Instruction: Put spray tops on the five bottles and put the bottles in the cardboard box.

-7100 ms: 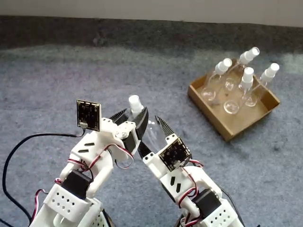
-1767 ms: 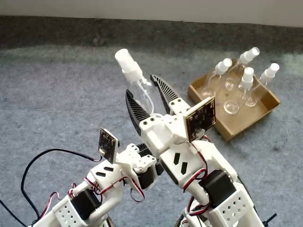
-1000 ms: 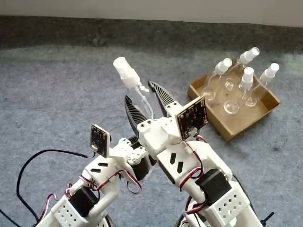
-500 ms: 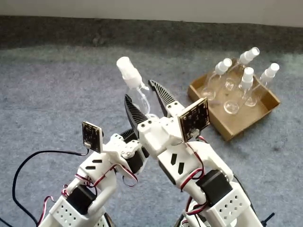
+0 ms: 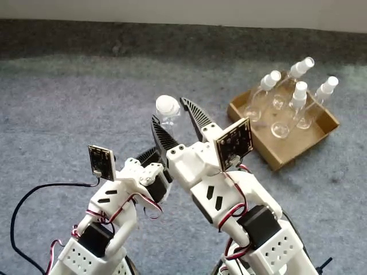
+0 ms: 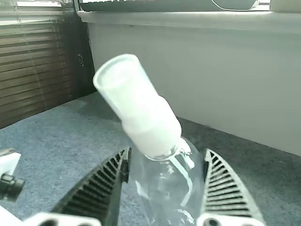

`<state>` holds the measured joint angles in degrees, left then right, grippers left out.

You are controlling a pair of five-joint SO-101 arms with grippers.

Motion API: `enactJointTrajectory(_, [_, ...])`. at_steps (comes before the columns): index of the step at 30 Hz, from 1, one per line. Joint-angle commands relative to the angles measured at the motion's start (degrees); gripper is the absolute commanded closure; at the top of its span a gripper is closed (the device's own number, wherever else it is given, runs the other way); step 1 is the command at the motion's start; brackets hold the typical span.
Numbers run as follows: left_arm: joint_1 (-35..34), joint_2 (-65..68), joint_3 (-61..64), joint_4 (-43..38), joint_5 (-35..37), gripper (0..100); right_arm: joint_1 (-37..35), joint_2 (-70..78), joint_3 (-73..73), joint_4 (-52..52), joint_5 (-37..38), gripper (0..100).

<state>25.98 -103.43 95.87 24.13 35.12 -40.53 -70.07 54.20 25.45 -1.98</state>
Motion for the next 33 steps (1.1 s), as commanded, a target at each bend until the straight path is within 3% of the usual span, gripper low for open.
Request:
enactJointTrajectory(1, [-0.9,-0.7,1.0,-1.5,-0.4,99,0.0,0.1,-0.6,0.2,0.0,84.8])
enactJointTrajectory(21, [-1.0,-0.7,1.1,-1.0,-0.6,99,31.8,0.2,-0.6,0.1,0.0,84.8])
enactJointTrajectory(33, [-1.0,-0.7,1.1,-1.0,-0.6,99,42.5,0.2,6.6,-0.3,0.1,84.8])
